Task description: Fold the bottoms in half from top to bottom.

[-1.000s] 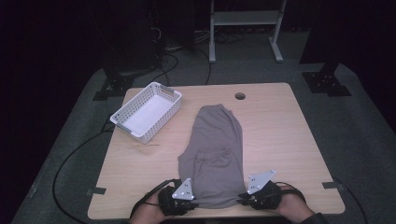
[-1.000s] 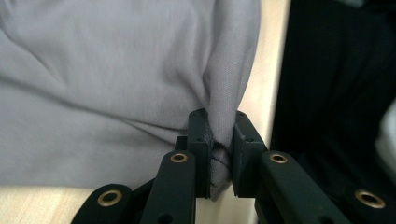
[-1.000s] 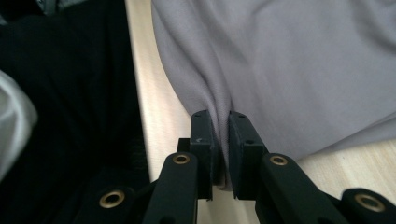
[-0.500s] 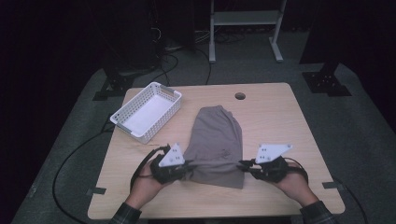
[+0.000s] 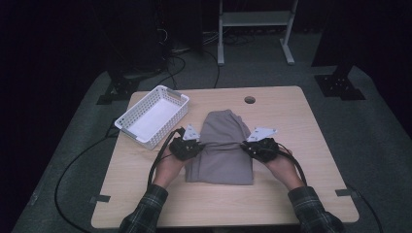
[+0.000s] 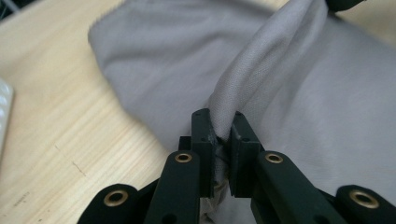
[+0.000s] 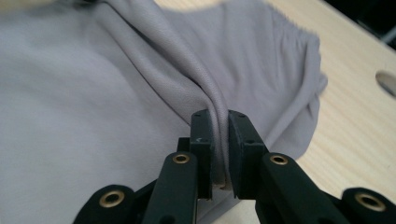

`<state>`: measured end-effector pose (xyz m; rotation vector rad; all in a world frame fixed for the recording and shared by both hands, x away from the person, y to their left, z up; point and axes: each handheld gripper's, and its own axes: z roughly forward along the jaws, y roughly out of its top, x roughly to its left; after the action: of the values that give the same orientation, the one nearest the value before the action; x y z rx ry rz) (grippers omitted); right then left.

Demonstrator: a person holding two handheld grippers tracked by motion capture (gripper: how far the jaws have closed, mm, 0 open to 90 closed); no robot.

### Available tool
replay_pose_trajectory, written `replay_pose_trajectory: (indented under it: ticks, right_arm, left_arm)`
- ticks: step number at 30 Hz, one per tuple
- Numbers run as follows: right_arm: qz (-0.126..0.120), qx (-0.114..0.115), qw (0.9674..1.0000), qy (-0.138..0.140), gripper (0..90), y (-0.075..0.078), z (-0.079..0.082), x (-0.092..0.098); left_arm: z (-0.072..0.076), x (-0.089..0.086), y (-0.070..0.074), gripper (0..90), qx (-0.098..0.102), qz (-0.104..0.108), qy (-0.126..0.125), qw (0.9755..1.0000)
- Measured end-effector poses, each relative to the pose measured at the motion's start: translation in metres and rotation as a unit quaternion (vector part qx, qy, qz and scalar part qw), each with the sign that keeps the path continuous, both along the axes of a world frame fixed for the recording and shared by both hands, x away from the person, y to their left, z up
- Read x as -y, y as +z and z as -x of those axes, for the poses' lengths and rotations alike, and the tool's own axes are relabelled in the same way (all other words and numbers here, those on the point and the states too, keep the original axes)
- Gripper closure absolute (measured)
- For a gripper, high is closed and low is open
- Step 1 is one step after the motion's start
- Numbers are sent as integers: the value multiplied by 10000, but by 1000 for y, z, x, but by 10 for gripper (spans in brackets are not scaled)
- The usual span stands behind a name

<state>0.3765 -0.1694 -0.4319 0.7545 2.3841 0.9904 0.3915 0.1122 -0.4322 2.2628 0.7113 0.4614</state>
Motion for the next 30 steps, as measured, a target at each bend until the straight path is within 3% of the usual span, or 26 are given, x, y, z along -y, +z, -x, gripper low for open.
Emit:
replay_pose_trajectory:
  ticks: [4,8,10,14,19,30]
  right_arm:
    - [309,-85,9994,-123,805,-19,-8,-7]
    - [515,-352,9980,-67,805,-32,-9,-10]
    - [490,-316,9983,-44,805,-35,-8,-9]
    - [381,-483,9981,51,805,-34,-3,-3]
    - [220,-696,9971,194,804,-34,9,3]
    - [348,-1038,9912,748,804,-30,55,7]
  left_arm:
    - [-6,7,-17,829,-223,-262,60,9994]
    - [-4,14,-25,829,-309,-475,-30,9984]
    - [-1,15,-24,828,-305,-516,-70,9982]
    - [4,16,-23,828,-503,-503,-276,9971]
    - [19,15,-21,826,-741,-494,-514,9947]
    - [68,13,-18,826,-936,-682,-977,9885]
